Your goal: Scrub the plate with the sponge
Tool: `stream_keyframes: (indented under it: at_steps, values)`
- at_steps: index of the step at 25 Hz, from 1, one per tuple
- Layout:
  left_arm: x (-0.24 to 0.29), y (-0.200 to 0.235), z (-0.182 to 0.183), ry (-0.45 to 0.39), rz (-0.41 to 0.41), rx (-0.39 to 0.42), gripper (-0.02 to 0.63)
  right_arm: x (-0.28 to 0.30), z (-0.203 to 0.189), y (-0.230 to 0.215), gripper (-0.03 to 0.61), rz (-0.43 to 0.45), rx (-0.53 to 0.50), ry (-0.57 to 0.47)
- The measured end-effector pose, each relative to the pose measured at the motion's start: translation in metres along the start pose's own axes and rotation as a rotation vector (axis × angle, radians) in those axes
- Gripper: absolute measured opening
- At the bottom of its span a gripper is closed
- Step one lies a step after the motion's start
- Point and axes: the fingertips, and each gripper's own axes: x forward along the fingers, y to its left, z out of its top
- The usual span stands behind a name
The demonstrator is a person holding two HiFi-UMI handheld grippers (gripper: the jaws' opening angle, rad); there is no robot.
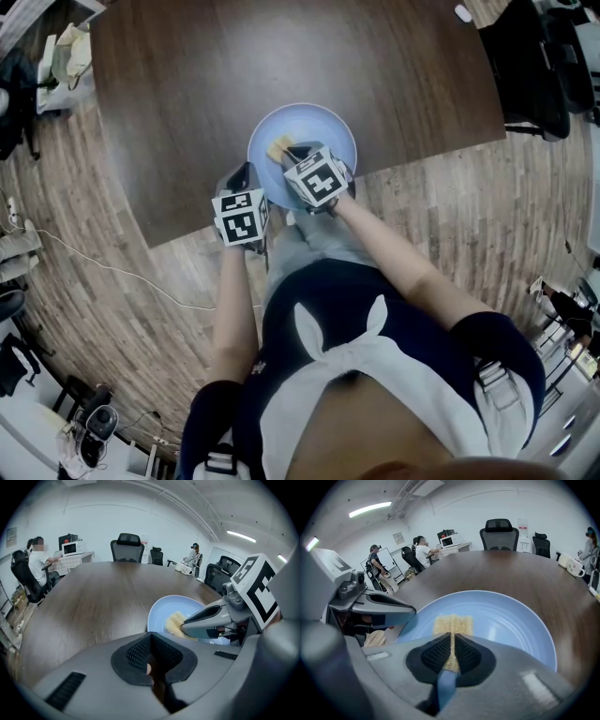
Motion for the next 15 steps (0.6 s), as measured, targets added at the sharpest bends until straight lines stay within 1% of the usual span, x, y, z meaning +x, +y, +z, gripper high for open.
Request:
stream_keyframes:
  at_steps: [8,15]
  values:
    - [-0.001,0.002,0.000,-0.001,-0.003,-0.002,-0.001,0.004,0.003,0.010,0.023,0.019,-0.005,-0.012]
    - [-0.003,0.002,0.004,-0.004,0.011,-0.006,-0.001,0.009,-0.002,0.032,0.023,0.081,-0.018,0.006]
